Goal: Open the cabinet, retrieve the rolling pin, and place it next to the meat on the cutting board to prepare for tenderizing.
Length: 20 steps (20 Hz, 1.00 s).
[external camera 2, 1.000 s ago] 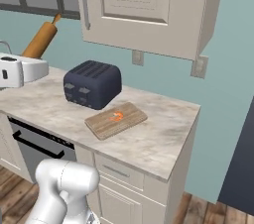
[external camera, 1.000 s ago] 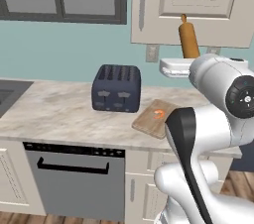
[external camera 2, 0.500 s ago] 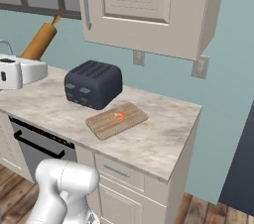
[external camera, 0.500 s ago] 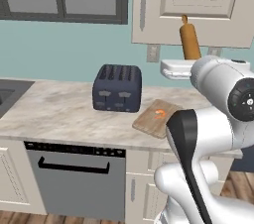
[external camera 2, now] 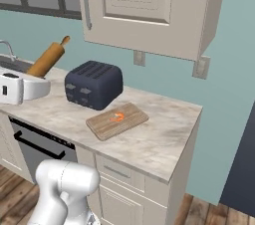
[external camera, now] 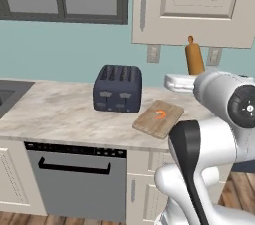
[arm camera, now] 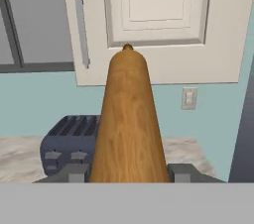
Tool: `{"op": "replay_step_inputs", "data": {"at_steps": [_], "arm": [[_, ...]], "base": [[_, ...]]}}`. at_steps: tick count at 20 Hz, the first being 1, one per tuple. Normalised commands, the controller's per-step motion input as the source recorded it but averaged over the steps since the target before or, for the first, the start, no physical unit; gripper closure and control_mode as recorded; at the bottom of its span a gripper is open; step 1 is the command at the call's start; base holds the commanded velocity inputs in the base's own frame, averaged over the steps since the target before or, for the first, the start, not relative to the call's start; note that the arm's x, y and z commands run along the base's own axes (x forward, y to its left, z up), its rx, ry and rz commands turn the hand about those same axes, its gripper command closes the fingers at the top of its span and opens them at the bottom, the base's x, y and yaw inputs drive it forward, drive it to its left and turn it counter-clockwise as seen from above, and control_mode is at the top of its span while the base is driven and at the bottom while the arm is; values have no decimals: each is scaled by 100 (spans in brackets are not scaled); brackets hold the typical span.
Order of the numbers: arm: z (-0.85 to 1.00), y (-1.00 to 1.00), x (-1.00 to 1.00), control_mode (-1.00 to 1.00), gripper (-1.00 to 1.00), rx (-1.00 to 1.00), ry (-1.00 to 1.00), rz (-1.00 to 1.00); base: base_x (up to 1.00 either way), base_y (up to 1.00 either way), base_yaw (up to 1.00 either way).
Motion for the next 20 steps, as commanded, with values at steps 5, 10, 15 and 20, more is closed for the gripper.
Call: {"op": "replay_step_inputs", "data": {"at_steps": [5,10,15,20], "arm": [[-37,-22,0,-100,100,11,17,-11],[-50,-36,0,-100,100,7,13,-5],[-37,-20,6,-100,100,8,10,-3],[-17,-3,29,-100,100,1,2,0]], "base": [[0,0,0],[0,0,0],[0,0,0],[0,0,0]]}}
